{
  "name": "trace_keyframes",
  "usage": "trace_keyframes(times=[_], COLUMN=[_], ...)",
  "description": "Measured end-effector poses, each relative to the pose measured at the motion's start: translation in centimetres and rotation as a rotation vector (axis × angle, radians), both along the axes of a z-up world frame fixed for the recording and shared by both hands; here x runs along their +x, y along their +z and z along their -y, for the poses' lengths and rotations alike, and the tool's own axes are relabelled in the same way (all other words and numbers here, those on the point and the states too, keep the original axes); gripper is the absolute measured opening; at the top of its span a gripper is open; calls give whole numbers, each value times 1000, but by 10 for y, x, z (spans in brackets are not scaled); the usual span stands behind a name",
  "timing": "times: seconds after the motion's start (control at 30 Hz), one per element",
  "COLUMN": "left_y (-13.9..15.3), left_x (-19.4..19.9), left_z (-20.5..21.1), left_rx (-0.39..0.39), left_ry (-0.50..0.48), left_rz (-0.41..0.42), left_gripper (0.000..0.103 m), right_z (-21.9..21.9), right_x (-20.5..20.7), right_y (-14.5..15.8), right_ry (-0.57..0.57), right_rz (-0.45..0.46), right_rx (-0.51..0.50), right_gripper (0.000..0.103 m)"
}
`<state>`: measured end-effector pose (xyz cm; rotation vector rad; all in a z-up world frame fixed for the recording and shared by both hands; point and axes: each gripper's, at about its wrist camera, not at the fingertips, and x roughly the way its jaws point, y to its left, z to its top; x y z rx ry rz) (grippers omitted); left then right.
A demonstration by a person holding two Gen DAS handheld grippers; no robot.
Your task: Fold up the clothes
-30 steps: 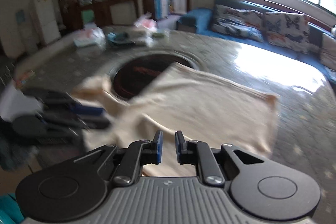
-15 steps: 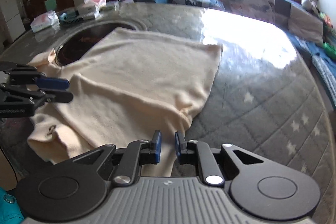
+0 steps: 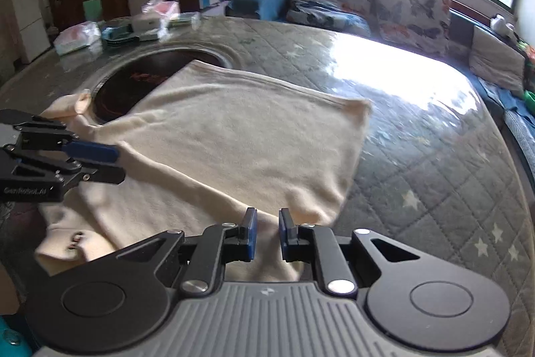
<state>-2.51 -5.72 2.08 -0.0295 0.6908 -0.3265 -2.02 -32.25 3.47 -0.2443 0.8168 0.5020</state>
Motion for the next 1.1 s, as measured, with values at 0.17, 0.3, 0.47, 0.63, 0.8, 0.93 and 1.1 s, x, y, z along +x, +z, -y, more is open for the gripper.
trace_keyframes(times=[0.17, 0.3, 0.47, 0.63, 0.8, 0.93, 1.1], left_y=[7, 9, 5, -4, -14, -19, -9], left_x=[-12, -18, -20, -23, -18, -18, -23], left_z=[-32, -58, -78, -81, -84, -85, -112], left_rx=[69, 171, 253, 343, 389, 413, 261], left_ry=[141, 245, 294, 257, 210, 215, 349], left_rz=[45, 85, 100, 113, 103, 109, 116], left_gripper=[30, 30, 31, 31, 31, 25, 4], right_z=[-28, -60, -90, -100, -100, -100, -101], right_x=[-2, -4, -3, -3, -3, -2, 0], right_y=[-1, -8, -12, -16, -16, -16, -17], right_ry=[97, 194, 274, 292, 284, 275, 268], right_rz=[-3, -20, -23, -34, -39, -40, -43], right_rx=[3, 4, 3, 3, 3, 3, 2], right_gripper=[12, 12, 12, 12, 12, 12, 12])
